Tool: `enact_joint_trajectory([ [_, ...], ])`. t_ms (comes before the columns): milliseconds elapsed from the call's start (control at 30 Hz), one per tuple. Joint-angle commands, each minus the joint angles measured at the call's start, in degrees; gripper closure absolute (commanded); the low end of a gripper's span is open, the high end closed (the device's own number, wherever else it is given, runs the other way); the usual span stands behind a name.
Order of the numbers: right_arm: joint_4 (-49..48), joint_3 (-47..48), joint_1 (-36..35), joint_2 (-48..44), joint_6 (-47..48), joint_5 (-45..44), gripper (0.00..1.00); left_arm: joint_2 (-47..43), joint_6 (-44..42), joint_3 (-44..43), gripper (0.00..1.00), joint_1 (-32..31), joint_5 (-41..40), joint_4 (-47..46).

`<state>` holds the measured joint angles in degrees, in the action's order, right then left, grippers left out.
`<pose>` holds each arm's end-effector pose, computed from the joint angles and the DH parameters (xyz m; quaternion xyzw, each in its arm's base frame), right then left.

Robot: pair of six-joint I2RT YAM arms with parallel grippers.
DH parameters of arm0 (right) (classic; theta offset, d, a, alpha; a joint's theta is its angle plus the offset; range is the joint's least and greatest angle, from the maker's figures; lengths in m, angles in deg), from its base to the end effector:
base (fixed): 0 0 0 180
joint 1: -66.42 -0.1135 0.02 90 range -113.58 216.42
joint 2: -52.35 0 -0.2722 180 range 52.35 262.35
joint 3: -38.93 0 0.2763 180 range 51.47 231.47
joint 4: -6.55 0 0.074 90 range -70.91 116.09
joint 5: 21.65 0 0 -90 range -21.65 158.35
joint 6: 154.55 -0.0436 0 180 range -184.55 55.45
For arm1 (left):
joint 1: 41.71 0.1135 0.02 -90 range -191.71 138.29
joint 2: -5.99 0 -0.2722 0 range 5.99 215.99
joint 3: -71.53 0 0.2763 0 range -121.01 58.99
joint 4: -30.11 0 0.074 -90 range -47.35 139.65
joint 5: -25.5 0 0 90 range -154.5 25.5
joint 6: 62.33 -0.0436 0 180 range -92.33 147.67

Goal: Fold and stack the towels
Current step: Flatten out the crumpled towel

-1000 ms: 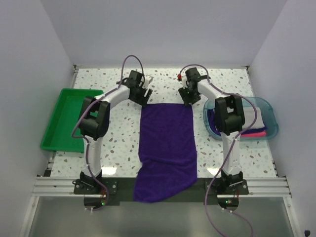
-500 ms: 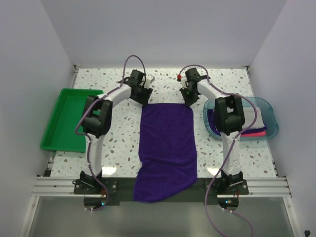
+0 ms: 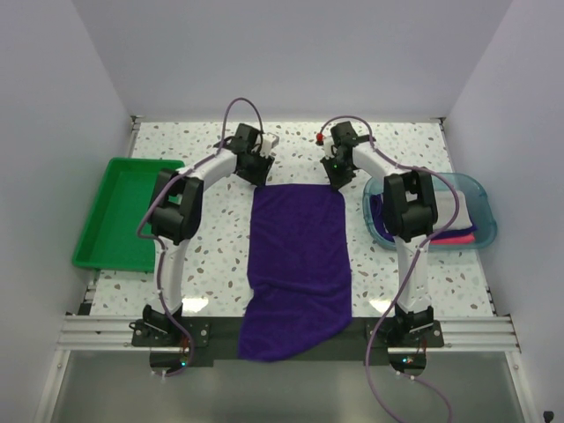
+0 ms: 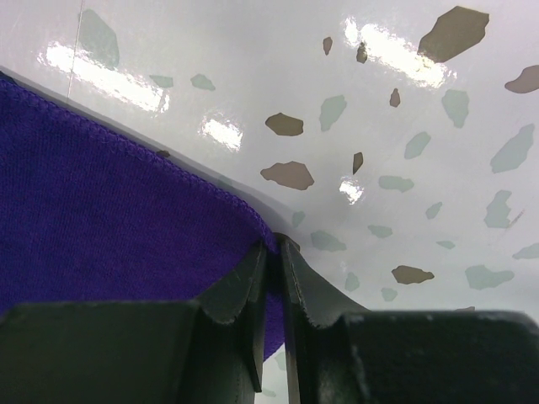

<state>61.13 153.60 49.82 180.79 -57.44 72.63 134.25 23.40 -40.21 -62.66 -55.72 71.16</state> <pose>0.4791 0.1462 0.1517 -0.2085 0.9591 0.0521 0.1840 0.4797 -0.1908 0.1498 0.2299 0.9296 -0.1131 0.2648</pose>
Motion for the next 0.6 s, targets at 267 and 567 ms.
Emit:
enact_joint_trajectory([
  [267,3.7,-3.1,0.0,0.7,0.9,-1.5,0.86,-3.9,-1.5,5.2,0.46,-1.7,-0.7,6.2],
  [567,3.0,-3.9,0.0,0.1,0.4,-2.2,0.86,-1.0,-1.4,4.3,0.48,-3.7,-5.2,6.9],
])
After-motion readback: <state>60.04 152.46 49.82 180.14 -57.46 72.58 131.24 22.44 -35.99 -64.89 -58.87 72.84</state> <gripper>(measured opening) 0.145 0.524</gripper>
